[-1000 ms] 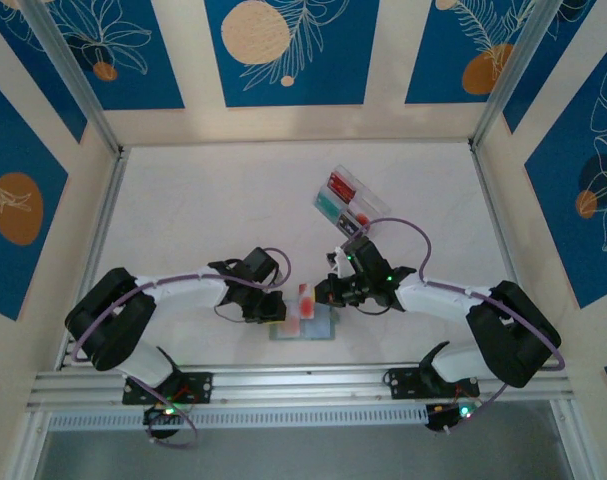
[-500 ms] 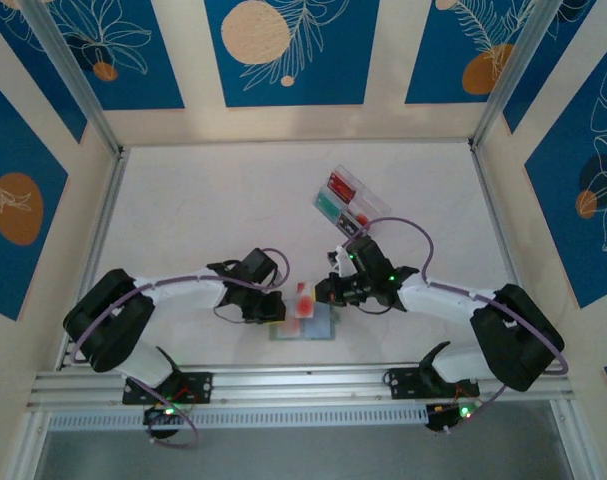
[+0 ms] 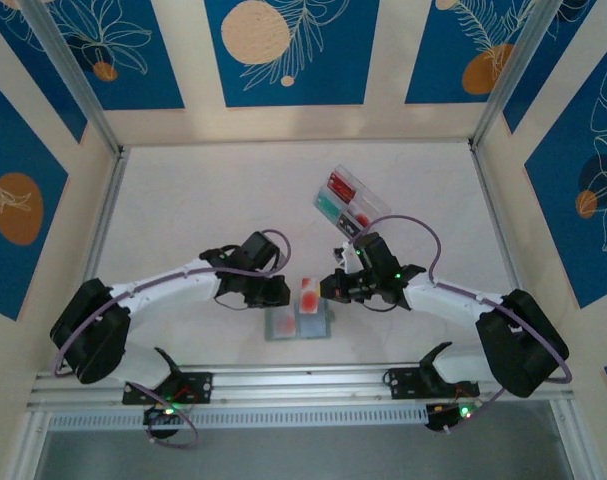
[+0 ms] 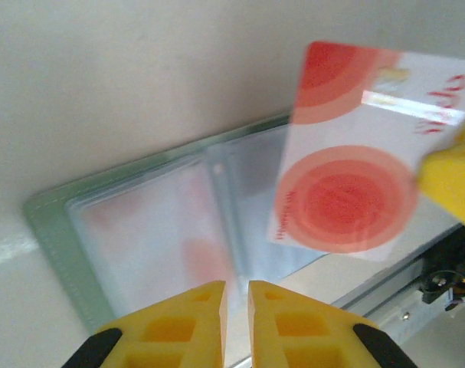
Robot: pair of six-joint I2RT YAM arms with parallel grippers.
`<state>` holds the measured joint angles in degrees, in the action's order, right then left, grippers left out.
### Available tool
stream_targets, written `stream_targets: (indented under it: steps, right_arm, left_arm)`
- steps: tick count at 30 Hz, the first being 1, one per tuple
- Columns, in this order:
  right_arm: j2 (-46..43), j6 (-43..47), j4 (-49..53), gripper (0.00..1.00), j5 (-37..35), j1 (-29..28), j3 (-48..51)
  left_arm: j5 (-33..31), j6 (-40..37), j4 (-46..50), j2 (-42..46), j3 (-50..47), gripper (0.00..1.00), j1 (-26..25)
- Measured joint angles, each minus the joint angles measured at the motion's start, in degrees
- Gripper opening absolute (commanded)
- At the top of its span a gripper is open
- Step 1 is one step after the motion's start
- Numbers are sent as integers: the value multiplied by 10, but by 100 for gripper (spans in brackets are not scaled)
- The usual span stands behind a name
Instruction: Put the credit cards into the card holder
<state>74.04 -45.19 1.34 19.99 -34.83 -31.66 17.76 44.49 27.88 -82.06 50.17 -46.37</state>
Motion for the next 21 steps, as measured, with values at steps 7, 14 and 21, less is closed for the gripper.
stream_targets:
  steps: [7,14,21]
  right_arm:
    - [0,0,0,0,0,3,1]
    - [9,-1,-13,0,15,4,3]
    - [38,-3,-43,0,35,3,3]
  left_arm:
    - [13,3,-21,-62,4,14,-9]
    - [-5,-3,-13,-89,-4,13,-10]
    - [-46,-18,11,-87,-18,13,-10]
